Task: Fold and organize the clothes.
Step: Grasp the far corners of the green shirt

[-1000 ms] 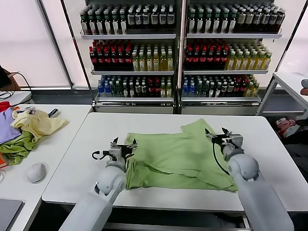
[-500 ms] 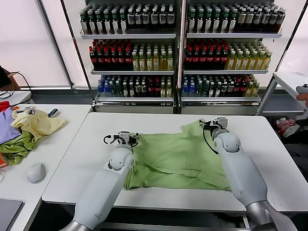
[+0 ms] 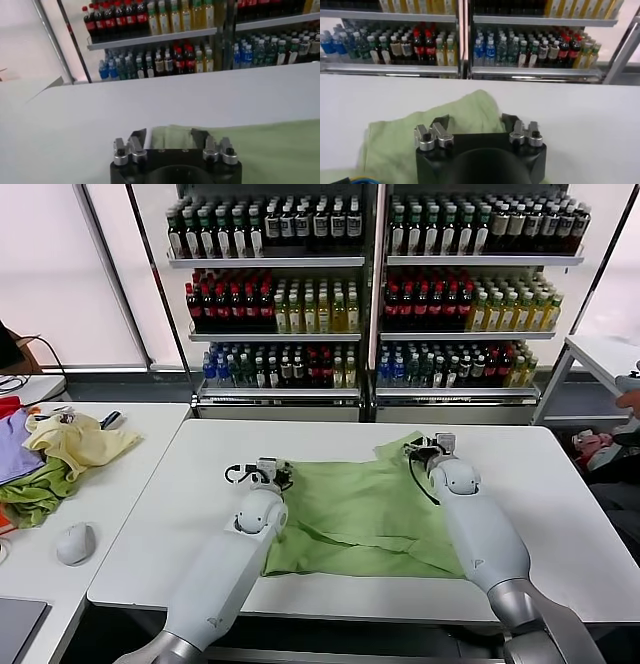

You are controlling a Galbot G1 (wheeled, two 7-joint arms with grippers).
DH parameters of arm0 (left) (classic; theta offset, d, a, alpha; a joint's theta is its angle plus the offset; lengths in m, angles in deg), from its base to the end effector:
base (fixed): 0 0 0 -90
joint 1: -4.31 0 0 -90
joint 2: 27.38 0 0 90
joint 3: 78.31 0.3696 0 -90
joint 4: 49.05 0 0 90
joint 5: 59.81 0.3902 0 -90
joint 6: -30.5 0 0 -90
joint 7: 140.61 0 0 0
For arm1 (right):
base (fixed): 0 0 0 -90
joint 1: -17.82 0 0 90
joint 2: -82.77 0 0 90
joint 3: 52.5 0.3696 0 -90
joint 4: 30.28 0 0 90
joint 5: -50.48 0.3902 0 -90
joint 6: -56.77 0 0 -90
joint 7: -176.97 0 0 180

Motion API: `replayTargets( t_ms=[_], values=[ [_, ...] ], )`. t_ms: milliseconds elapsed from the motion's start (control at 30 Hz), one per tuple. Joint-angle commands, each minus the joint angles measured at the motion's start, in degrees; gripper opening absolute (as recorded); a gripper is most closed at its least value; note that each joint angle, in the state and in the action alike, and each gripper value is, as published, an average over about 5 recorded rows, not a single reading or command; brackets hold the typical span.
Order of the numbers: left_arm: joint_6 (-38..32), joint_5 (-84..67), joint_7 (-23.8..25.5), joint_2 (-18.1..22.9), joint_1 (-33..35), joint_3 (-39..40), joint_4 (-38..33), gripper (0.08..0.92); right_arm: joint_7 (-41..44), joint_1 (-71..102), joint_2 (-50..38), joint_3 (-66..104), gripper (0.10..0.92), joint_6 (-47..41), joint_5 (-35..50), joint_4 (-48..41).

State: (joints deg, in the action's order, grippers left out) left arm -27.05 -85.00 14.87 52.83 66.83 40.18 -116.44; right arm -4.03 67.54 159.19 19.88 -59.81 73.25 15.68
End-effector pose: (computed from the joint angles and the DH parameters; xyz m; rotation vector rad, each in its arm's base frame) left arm 0.5306 -0.0810 -0.3341 0.0362 -2.5562 -0.2132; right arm 0.6196 -0.0679 -0.3176 0.0446 -2.5652 -0.0009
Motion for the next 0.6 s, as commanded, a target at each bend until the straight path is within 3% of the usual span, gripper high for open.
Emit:
replayTargets(
  t_ms=[33, 200, 433, 600],
  values=[
    [0.9, -1.4, 0.3, -0.3, 0.9, 0.5, 0.7, 0.499, 1.3, -1.0, 0.9, 0.3, 0.492, -2.1, 3.0, -3.0],
    [-0.1, -2.9, 0.5, -1.2, 1.8, 0.2, -1.6, 0.360, 1.7, 0.2, -0.3, -0.1, 0.345, -0.9, 3.9, 0.7],
    [-5.9, -4.2, 0.8, -4.5, 5.6, -0.2, -11.8, 0.156, 1.1, 6.1, -4.3, -0.7, 0.153, 3.5, 4.8, 14.8],
    [-8.2, -6.5, 0.8, -7.1, 9.2, -1.2, -20.0, 0.096, 0.4, 12.0, -7.4, 0.9, 0.119, 4.9, 6.6, 27.0]
  ],
)
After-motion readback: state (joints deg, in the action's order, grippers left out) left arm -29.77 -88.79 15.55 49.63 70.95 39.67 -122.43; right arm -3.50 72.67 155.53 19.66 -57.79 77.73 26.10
